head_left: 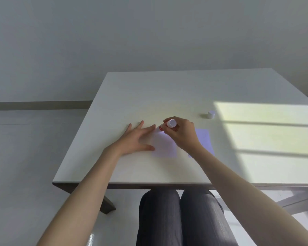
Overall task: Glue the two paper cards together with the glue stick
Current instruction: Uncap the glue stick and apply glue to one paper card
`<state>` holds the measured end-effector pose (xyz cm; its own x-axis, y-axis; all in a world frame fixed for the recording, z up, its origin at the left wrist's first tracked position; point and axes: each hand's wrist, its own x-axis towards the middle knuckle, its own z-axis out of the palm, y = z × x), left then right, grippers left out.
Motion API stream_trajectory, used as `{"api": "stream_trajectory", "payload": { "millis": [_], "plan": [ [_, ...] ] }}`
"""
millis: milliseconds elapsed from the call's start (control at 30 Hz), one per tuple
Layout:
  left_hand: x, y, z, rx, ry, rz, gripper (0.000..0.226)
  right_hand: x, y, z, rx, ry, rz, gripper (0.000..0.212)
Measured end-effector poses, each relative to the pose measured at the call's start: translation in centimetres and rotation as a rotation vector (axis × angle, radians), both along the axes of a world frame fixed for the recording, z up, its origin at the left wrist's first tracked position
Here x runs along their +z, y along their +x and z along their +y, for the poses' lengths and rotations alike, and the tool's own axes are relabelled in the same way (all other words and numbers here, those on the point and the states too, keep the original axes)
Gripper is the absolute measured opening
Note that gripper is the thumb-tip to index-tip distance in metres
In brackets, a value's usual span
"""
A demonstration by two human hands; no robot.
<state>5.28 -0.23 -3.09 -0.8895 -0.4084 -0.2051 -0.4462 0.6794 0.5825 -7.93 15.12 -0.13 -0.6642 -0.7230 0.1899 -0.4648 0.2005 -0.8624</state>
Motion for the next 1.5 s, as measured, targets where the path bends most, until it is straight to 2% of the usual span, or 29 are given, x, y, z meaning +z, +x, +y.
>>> {"api": "stream_trajectory", "payload": {
  "millis": [67,167,300,367,467,567,667,733,867,933,1000,1067,1233,1400,1500],
  "plan": [
    [-0.2,0.3,-0.2,-0.034,-0.011,-0.009,0.084,-0.4,0.7,-0.1,0.017,0.021,0.046,0.014],
    [0.1,0.3,-0.2,-0.133,-0.092,-0.01,0.078,-0.3,1.4,0.7,0.1,0.051,0.094,0.013],
    [0.5,0.1,-0.3,-0.145,-0.119,-0.048,0.078,0.1,1.0,1.5,0.236,0.074,-0.038,0.011],
    [0.5,0.2,-0.4,-0.151,-0.139,-0.062,0.08,0.2,0.3,1.2,0.183,0.026,-0.077,0.009],
    [0.5,0.2,-0.6,-0.158,-0.135,-0.059,0.081,0.3,-0.3,0.7,0.013,0.013,0.041,0.013],
    [0.4,0.1,-0.6,-0.165,-0.143,-0.077,0.082,0.1,0.5,1.3,0.12,0.074,0.105,0.012],
    [0.4,0.0,-0.6,-0.172,-0.14,-0.088,0.082,0.4,0.6,2.3,0.272,0.108,-0.013,0.013],
    [0.4,0.1,-0.6,-0.173,-0.144,-0.084,0.082,0.5,-0.1,2.2,0.227,0.066,-0.068,0.011],
    [0.6,0.3,-0.5,-0.174,-0.138,-0.072,0.08,0.4,-0.4,1.8,0.035,0.035,0.045,0.011],
    [0.6,0.2,-0.5,-0.177,-0.147,-0.081,0.081,0.4,0.0,2.3,0.115,0.064,0.037,0.011],
    [0.5,0.2,-0.5,-0.177,-0.138,-0.086,0.083,0.4,0.3,3.1,0.26,0.103,-0.046,0.013],
    [0.5,0.2,-0.5,-0.179,-0.129,-0.083,0.083,0.4,-0.1,3.4,0.318,0.094,-0.102,0.009],
    [0.5,0.3,-0.5,-0.182,-0.147,-0.083,0.08,0.6,-1.1,3.1,0.09,0.003,-0.143,0.011],
    [0.6,0.4,-0.4,-0.183,-0.145,-0.075,0.082,0.9,-0.7,5.0,0.236,0.12,-0.106,0.009],
    [0.6,0.5,-0.5,-0.184,-0.152,-0.072,0.081,1.1,-1.3,5.4,0.219,0.102,-0.158,0.014]
  ]
}}
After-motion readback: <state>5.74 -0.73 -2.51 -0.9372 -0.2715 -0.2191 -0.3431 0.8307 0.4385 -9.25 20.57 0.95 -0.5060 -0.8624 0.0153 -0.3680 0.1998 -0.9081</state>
